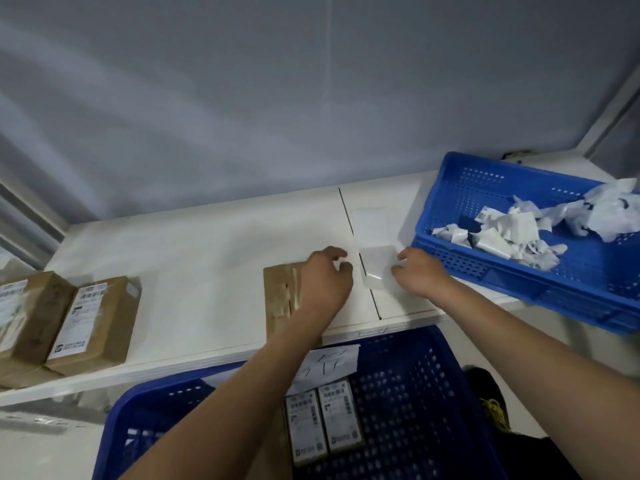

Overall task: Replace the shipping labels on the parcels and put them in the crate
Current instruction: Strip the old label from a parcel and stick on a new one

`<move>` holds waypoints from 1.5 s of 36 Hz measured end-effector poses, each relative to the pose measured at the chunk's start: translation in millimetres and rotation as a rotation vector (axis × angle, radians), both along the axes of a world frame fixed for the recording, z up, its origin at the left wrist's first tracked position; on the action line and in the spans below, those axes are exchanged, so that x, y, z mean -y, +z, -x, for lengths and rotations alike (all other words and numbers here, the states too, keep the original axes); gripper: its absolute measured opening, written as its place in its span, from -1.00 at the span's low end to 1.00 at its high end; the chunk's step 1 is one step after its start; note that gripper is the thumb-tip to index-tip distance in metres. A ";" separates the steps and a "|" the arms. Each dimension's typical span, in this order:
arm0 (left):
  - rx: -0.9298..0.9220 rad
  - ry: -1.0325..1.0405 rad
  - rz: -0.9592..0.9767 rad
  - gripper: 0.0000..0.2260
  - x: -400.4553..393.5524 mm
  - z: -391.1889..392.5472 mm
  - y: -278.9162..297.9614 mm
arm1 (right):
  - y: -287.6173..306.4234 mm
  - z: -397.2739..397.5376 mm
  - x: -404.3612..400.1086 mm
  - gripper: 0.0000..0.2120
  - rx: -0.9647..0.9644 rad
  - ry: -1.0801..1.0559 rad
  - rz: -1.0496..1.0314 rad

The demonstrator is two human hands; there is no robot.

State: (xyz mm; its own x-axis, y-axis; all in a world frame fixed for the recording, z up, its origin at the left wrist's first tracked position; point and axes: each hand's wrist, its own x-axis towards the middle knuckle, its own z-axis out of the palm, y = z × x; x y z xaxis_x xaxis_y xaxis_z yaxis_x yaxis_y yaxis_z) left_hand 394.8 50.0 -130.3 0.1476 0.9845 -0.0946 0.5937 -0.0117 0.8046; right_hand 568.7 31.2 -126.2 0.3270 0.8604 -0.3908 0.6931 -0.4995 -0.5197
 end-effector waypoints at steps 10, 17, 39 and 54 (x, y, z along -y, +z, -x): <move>0.484 0.226 0.628 -0.65 -53.9 -67.4 -30.1 | -12.6 -18.5 -16.7 -0.43 -0.226 -0.296 -0.030; 0.532 0.267 0.665 -0.83 -62.1 -57.3 -33.8 | -14.9 -15.6 -21.5 -0.60 -0.305 -0.286 -0.027; 0.695 0.066 0.542 -0.77 -73.4 -30.6 -14.5 | -2.8 -10.4 -29.3 -0.76 -0.411 -0.385 -0.232; 0.288 0.020 0.307 -0.86 -18.3 -26.9 -47.6 | 16.8 -4.1 -29.9 -0.35 -0.673 -0.530 -0.334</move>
State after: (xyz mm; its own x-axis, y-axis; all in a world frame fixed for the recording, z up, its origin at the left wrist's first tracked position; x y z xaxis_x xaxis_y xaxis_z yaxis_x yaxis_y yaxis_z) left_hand 421.7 68.3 -177.9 0.1922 0.9198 -0.3421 0.3417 0.2641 0.9020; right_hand 572.8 61.1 -109.4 0.5042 0.7655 -0.3997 -0.0849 -0.4167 -0.9051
